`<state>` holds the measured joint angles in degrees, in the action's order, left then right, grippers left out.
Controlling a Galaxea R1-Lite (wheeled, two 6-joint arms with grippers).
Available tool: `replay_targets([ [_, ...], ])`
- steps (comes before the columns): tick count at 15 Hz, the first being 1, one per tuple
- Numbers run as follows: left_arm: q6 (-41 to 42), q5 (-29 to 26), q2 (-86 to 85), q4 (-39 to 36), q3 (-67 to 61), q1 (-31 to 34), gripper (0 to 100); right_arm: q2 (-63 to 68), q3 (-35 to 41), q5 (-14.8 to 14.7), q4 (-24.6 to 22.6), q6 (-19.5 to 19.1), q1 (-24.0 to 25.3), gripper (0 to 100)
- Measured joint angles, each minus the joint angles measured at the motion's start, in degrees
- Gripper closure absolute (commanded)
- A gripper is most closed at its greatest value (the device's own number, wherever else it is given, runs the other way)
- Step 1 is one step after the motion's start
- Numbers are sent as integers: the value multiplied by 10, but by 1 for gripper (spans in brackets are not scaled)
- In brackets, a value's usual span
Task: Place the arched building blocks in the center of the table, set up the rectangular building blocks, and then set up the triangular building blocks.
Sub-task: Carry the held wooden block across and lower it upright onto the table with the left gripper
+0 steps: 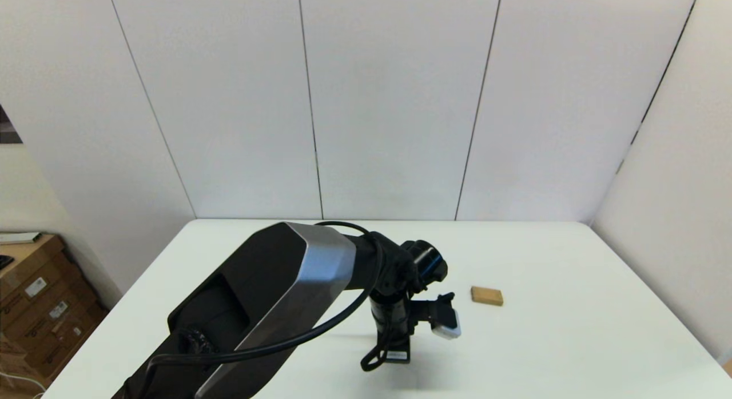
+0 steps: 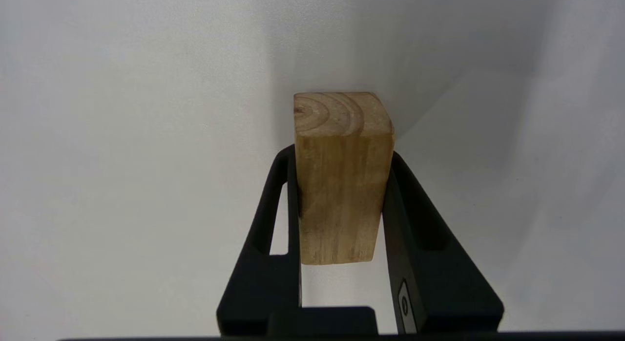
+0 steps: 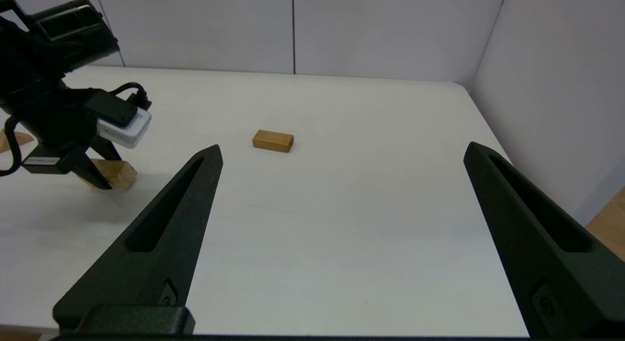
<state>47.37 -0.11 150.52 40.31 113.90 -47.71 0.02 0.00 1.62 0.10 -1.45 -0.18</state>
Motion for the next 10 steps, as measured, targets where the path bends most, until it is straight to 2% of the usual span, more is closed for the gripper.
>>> replay_targets([
  [10,-12,0,0,-4,0,0,100,0,0,0,0,0,0,0],
])
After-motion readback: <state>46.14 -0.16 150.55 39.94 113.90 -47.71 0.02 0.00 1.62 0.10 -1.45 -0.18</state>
